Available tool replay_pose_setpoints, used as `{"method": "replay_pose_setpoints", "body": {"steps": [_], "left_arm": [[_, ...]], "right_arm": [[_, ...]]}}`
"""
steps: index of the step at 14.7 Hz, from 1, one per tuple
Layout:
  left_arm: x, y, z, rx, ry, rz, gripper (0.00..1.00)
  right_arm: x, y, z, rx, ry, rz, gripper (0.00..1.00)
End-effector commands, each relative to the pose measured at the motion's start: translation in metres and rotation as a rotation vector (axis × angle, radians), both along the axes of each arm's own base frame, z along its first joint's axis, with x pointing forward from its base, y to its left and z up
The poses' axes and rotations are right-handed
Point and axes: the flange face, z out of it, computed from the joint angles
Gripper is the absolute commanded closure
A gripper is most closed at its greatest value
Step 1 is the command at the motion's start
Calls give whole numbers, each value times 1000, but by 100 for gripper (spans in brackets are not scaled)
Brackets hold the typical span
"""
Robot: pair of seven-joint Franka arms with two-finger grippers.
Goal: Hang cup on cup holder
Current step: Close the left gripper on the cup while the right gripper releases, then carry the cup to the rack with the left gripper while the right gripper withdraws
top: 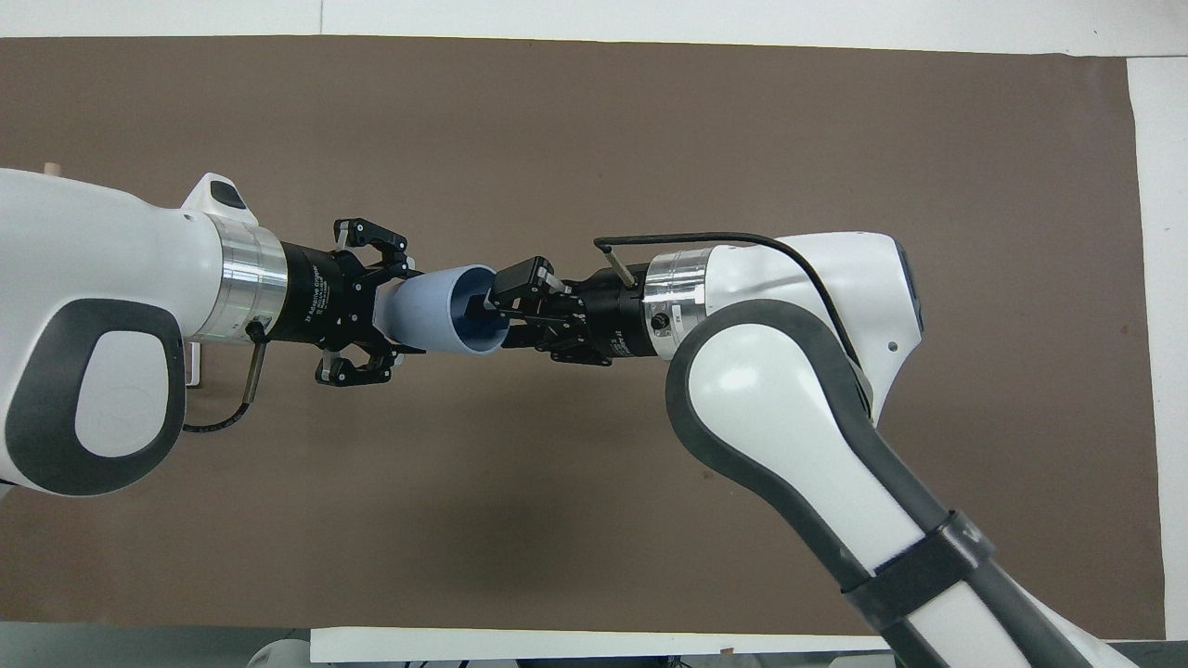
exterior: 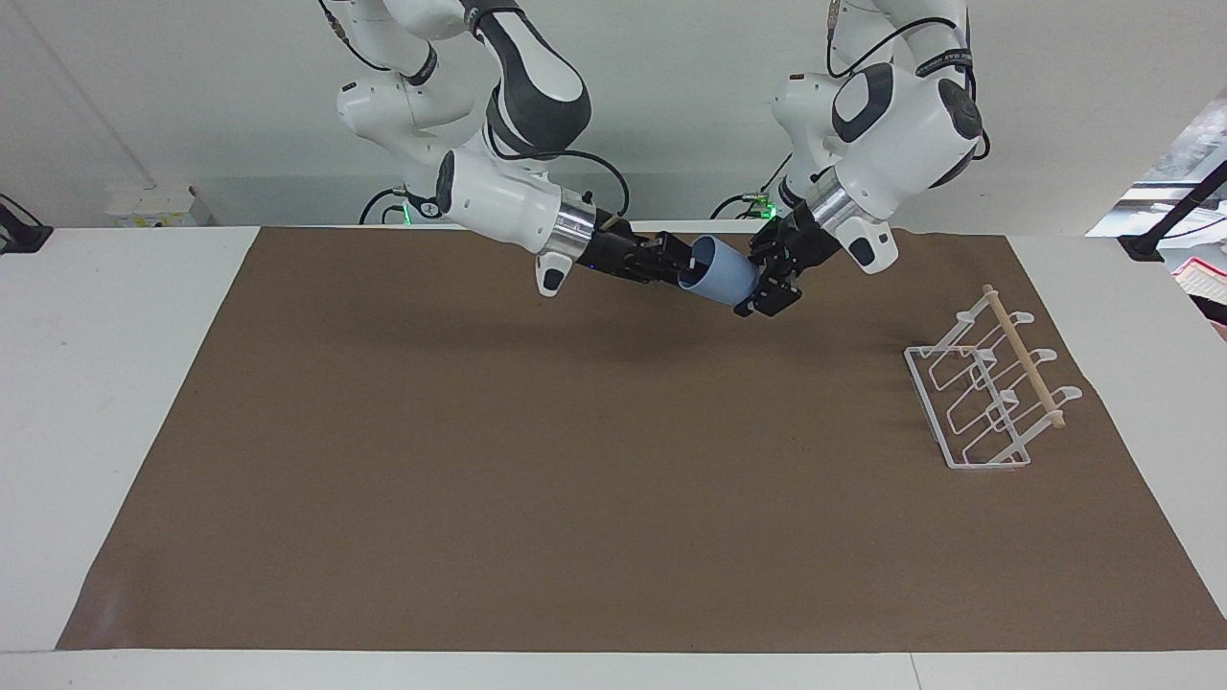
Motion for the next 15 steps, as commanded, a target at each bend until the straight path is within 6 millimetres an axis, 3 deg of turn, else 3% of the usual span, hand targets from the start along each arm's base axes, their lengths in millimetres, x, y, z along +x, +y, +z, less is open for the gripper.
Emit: {"method": "replay_pose_setpoints", "body": {"steps": [1,3,4,8,10,12,14,15], "left_arm": [[8,4,15,88,-19,-44,100],[9,19,8,218,-23,-87,100],[9,27,5,311,-39,-118,100],[12,56,-1,723,-113,-238,100],[20,60,-10,932,-165,-230,100],[26,41,-36,1255,-245,-262,100],[37,52,-47,1478,-271,-249,100],[42,57,-49,1565,-284,-238,100]], "right_arm": [[36,-38,20,-95,-102,54,0],[62,-79,33,-240,-176,115,0],[72,-103,30,-318,-196,122,0],[91,-206,26,-741,-263,206,0],[91,-249,50,-909,-250,277,0],[85,-284,94,-983,-176,305,0],[70,-308,150,-1022,-138,310,0],[60,-312,165,-1030,-102,336,0]]}}
